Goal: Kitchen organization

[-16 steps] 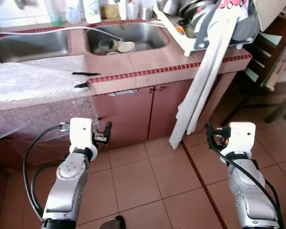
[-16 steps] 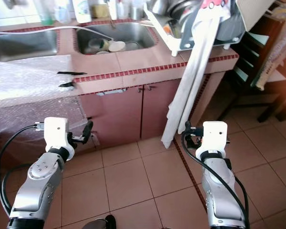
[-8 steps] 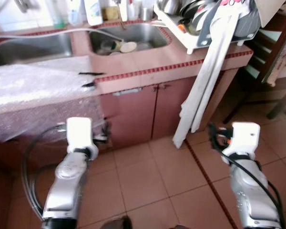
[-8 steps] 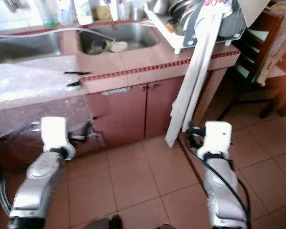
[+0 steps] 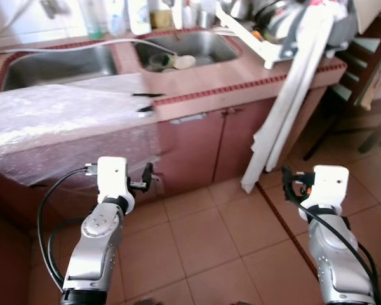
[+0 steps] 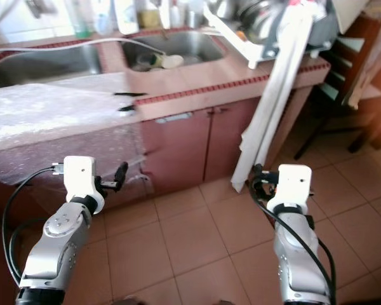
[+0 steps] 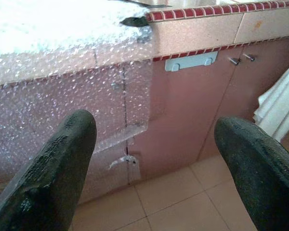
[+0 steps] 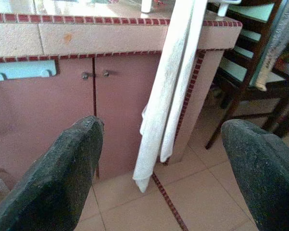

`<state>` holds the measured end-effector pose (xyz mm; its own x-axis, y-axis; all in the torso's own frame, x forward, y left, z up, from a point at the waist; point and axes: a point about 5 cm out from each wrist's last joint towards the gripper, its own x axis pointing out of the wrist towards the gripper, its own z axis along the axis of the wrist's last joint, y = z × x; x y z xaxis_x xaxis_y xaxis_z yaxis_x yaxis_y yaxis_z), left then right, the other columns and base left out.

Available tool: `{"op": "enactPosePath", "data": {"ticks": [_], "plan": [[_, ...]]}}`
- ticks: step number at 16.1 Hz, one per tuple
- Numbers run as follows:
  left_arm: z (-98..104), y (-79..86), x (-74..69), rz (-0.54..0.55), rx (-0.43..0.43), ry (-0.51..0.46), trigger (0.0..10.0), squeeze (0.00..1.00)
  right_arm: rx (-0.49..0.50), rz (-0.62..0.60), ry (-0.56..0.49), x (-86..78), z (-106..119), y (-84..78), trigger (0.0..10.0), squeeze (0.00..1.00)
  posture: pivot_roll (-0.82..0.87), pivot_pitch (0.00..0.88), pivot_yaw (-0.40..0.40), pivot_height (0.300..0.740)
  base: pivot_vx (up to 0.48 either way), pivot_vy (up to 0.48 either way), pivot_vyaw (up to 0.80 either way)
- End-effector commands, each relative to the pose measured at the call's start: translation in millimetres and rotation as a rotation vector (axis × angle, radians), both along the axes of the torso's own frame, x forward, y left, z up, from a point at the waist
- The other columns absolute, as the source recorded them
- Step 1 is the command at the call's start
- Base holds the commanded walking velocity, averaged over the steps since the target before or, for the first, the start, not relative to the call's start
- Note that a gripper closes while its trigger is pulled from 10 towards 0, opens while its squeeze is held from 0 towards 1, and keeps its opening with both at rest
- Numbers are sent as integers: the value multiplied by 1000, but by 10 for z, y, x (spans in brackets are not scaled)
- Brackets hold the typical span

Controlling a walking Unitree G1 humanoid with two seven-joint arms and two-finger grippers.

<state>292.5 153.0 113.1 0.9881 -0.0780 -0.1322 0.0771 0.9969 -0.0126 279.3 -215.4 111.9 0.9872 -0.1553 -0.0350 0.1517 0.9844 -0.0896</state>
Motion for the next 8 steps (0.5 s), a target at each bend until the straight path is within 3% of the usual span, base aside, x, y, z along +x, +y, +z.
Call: {"op": "enactPosePath", "data": {"ticks": [1, 8], "plan": [[-28, 99, -16, 32, 9, 13, 10000, 0, 10, 14, -11, 17, 21, 43, 10000, 0, -63, 128, -8, 740, 0, 368, 0], [-36, 51, 0, 28, 0, 20, 10000, 0, 6, 5, -12, 34, 24, 3, 10000, 0, -77, 128, -6, 740, 0, 366, 0]]}}
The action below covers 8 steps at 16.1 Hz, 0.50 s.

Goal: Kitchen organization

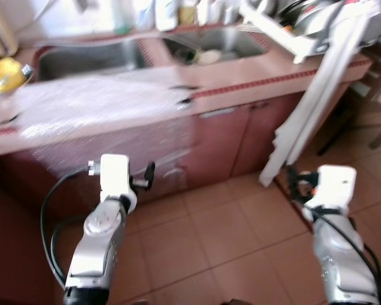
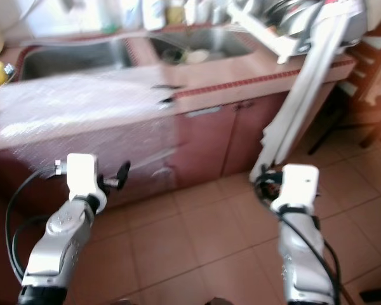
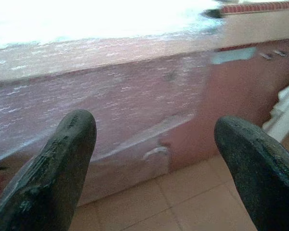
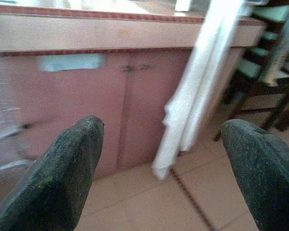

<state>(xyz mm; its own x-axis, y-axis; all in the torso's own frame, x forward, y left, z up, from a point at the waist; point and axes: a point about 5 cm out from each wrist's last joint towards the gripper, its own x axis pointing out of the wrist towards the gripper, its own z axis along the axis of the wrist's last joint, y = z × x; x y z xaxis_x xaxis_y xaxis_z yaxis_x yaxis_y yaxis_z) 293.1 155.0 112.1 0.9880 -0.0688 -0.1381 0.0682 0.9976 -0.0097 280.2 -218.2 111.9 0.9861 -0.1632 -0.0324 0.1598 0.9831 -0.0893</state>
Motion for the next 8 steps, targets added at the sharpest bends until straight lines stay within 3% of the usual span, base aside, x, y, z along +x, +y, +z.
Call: {"op": "enactPosePath", "data": {"ticks": [1, 3, 8], "plan": [[-25, 23, 5, 16, -5, 13, 10000, 0, 4, 13, -12, 34, 35, 31, 10000, 0, -85, 122, -9, 740, 0, 315, 0], [-5, 22, 51, 4, 18, -21, 10000, 0, 4, 18, -20, 54, 54, 61, 10000, 0, -86, 104, -20, 740, 0, 0, 0], [83, 0, 45, 57, -24, -37, 10000, 0, -5, 75, -30, 170, 68, 157, 10000, 0, -32, 99, -1, 740, 0, 0, 0]]}}
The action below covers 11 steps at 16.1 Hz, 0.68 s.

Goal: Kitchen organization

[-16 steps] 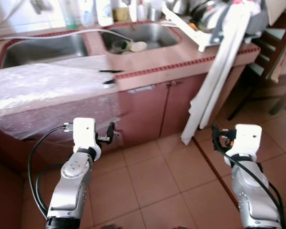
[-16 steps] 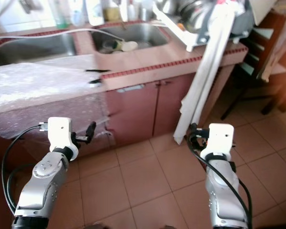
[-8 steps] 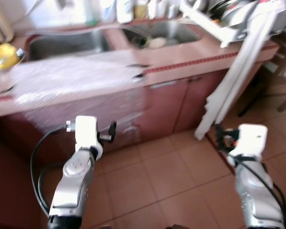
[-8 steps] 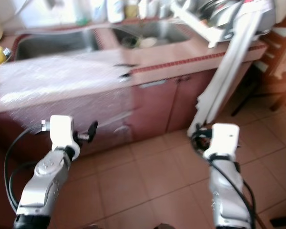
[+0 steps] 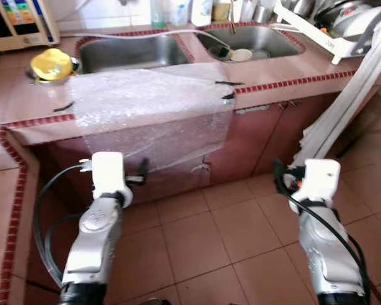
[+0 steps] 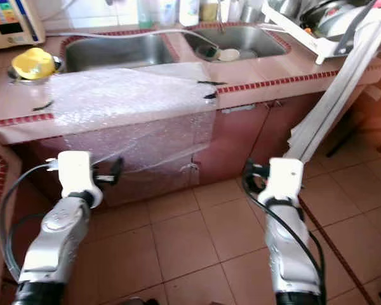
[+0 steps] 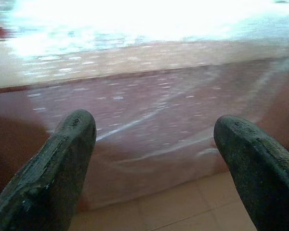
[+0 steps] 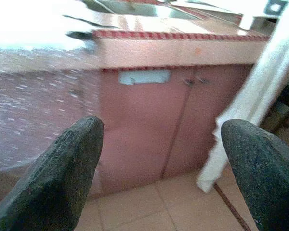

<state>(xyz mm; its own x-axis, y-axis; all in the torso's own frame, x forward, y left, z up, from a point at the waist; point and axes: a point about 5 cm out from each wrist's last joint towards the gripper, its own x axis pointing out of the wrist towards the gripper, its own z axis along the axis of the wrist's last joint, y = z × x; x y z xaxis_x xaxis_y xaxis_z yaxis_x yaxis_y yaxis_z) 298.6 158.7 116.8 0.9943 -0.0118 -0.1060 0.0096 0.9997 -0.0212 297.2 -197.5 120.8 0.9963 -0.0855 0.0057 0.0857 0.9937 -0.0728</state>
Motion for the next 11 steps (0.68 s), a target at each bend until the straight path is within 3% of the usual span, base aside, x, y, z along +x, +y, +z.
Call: {"op": "enactPosePath", "data": {"ticks": [1, 3, 4, 7, 11], "plan": [[54, -58, -7, -12, 12, -18, 10000, 0, -31, 7, 6, 16, -24, -41, 10000, 0, -31, 94, 1, 740, 0, 0, 0], [61, -85, -3, -51, 32, -30, 10000, 0, -15, -11, 3, 24, -44, -57, 10000, 0, -33, 83, 12, 740, 0, 0, 0], [117, -17, 56, -41, -4, -46, 10000, 0, 11, -48, -12, 39, -13, -42, 10000, 0, -45, 81, 21, 740, 0, -480, 0], [157, 14, 161, -46, 8, -66, 10000, 0, -6, -15, -23, 60, -11, 40, 10000, 0, -61, 69, 5, 740, 0, -480, 0], [90, -80, 125, -51, -6, -45, 10000, 0, -7, -4, -14, 68, -28, 39, 10000, 0, -49, 65, -4, 740, 0, -364, 0]]}}
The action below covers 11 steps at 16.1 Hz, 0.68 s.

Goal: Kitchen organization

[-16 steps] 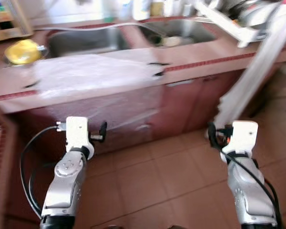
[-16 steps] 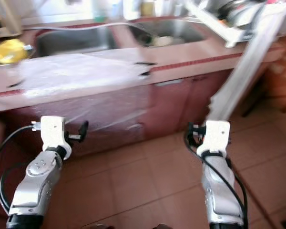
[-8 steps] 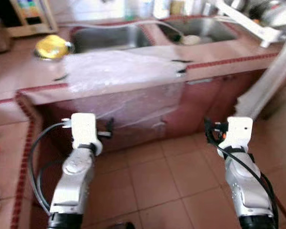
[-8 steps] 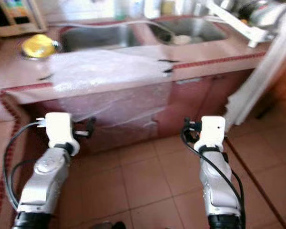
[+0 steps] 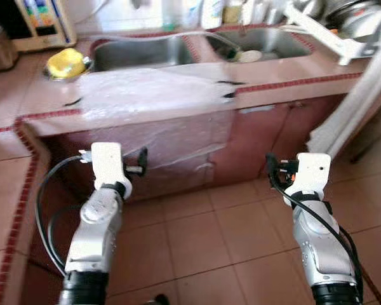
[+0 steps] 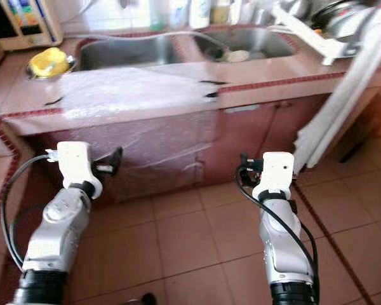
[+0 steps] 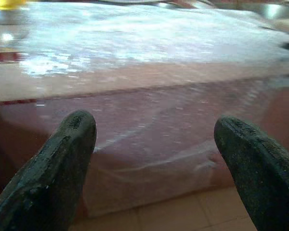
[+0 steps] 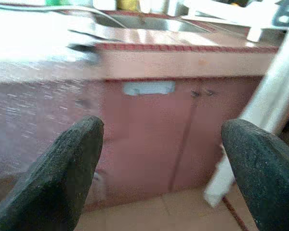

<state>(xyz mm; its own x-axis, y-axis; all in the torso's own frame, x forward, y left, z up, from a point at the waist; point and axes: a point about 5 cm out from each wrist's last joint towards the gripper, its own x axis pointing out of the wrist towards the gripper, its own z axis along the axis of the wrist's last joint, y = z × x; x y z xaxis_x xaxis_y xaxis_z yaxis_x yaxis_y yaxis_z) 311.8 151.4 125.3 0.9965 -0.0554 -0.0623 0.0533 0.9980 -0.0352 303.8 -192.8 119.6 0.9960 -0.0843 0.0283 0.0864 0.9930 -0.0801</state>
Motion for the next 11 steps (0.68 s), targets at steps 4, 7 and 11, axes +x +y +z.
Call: {"op": "enactPosePath", "data": {"ticks": [4, 7, 11], "plan": [[-22, 15, -32, 15, 3, 5, 10000, 0, 23, -2, 5, 23, -16, 56, 10000, 0, -41, 77, 3, 740, 0, -139, 0], [-12, 34, -8, 60, 15, 0, 10000, 0, 23, 7, -3, 14, -7, 69, 10000, 0, -47, 81, 10, 740, 0, 0, 0], [9, 56, 24, 104, 62, -12, 10000, 0, 22, 18, -12, 1, 1, 82, 10000, 0, -56, 82, 16, 740, 0, 0, 714]]}}
